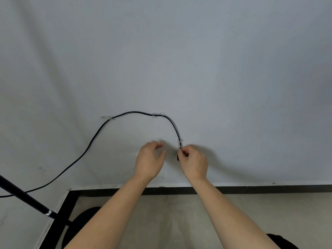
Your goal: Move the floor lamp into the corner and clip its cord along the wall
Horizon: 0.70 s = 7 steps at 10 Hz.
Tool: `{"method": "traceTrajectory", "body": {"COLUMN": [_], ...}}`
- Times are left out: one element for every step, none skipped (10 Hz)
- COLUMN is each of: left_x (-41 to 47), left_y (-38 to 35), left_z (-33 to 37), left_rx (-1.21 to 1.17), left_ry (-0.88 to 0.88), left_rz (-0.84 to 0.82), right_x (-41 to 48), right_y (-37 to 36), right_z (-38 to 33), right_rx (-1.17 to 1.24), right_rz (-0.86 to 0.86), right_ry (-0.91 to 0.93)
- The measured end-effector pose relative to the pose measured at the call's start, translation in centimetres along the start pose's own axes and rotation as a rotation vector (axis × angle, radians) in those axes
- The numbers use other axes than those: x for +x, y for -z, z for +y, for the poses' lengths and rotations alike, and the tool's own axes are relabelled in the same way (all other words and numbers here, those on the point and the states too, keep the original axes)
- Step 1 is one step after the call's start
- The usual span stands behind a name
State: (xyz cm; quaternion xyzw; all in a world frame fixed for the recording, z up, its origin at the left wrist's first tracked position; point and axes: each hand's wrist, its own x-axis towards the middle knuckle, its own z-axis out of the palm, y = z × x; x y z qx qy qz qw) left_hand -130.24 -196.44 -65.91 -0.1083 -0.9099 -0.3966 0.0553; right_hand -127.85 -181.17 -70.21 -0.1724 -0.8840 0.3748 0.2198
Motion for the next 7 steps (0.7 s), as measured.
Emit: {"method": "traceTrajectory", "body": {"left_x": [-1.0, -1.7, -2.4, -3.1, -3.1, -2.6, -2.3], "left_y": [1.2, 1.6, 1.2, 0.3, -0.1, -0.3, -0.3], "left_z": [-2.5, -4.2, -5.3, -6.1, -6.2, -6.3, -6.2], "left_rx": [0.209, 0.351, 0.525, 0.673, 0.719, 0.732, 0.747], "left_ry": [-0.049, -0.076, -0.107, -0.094, -0.065, -0.072, -0.081], "left_rz": [-0.02, -0.072, -0.207, -0.359, -0.404, -0.367, -0.344], "right_x": [-0.5, -0.3, -0.3, 0.0, -0.1, 0.0, 0.9], "right_y": [-0.8, -1.0, 0.1, 1.5, 3.0, 4.6, 6.7], "right_z": [-1.1, -1.2, -0.5, 0.3, 0.7, -0.2, -3.1], "right_rx": [0.045, 0.074, 0.116, 0.079, 0.023, 0.002, 0.157], "right_rz": [-0.01, -0.055, -0.174, -0.285, -0.332, -0.336, -0.251], "right_ry": [-0.021, -0.051, -0.039, -0.008, 0.001, 0.033, 0.125]}}
